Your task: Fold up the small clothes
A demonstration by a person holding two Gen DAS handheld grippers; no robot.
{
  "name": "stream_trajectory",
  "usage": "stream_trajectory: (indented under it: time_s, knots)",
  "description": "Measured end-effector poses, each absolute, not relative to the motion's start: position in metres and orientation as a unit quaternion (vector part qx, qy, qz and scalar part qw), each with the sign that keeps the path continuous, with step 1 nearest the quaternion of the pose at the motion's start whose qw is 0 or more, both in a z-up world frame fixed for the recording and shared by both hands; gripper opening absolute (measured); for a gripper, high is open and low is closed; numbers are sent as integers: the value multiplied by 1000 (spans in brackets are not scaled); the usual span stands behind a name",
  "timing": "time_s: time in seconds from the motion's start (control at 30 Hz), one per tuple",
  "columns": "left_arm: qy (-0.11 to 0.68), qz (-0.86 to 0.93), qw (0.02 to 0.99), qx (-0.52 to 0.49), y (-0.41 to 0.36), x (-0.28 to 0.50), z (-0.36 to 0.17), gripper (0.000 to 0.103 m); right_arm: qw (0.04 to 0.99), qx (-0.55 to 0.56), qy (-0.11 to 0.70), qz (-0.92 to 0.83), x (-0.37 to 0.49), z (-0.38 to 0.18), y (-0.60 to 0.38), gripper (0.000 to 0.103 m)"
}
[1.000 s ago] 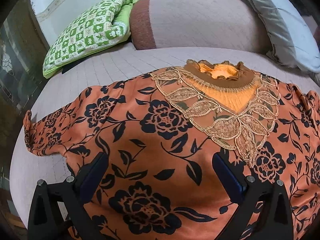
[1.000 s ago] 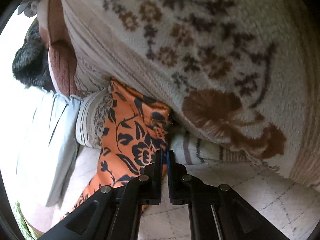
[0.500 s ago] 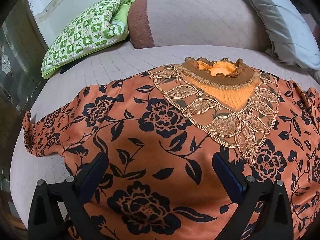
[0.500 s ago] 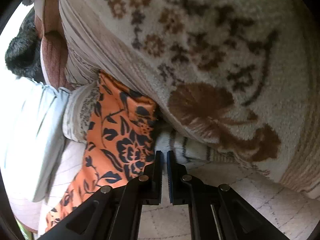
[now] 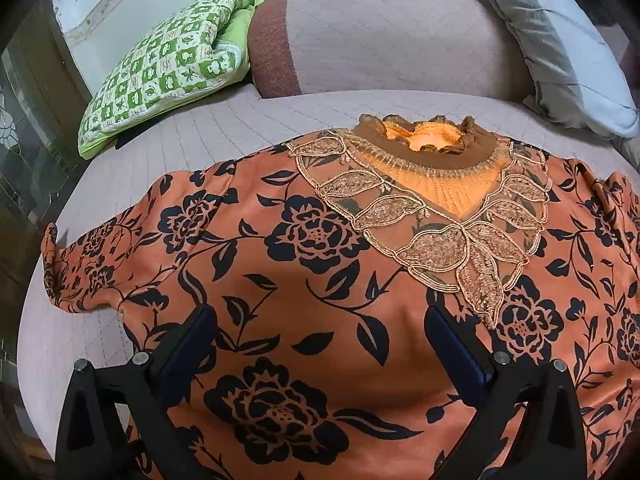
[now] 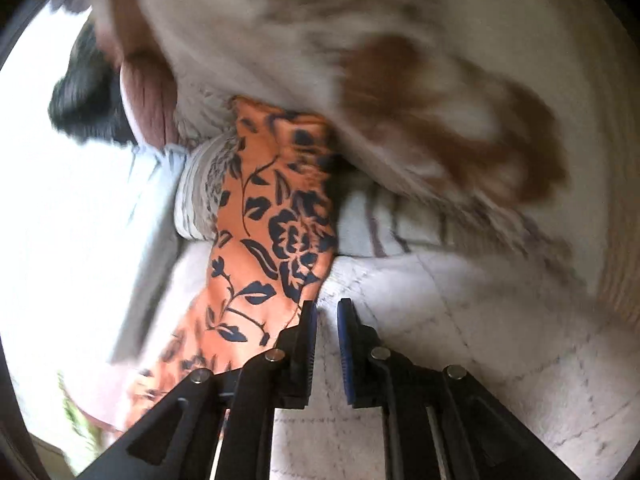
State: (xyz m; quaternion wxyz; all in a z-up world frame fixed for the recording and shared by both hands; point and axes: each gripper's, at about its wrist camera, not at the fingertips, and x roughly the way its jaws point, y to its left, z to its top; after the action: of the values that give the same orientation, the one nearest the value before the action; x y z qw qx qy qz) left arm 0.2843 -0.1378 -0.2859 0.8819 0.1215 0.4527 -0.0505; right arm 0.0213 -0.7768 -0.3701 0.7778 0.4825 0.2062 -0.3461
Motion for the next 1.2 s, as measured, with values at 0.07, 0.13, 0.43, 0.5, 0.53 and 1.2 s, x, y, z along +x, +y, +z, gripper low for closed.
stream_trajectory:
  time_s: [0.07, 0.13, 0.43, 0.5, 0.53, 1.2]
  knots:
    - [450, -53, 883, 120, -138, 283, -284, 103, 781, 482, 206, -340, 20, -366, -768, 15]
    - [449, -52, 884, 120, -138, 283, -283, 103, 774, 523, 199, -297, 22, -370, -761, 33]
    - [454, -55, 882, 111, -134, 286, -283, 103, 764, 539, 185, -304, 52, -357, -750, 96]
    - [455, -56, 881, 115, -136, 286, -285, 103, 764, 532, 177, -318, 58, -357, -752, 96]
    - [456, -56, 881, 118, -137, 286, -286, 103, 762, 533, 177, -323, 59, -356, -760, 96]
    - [449, -40, 890, 72, -103, 295, -261, 103, 854, 461, 166, -175, 161, -289, -694, 9]
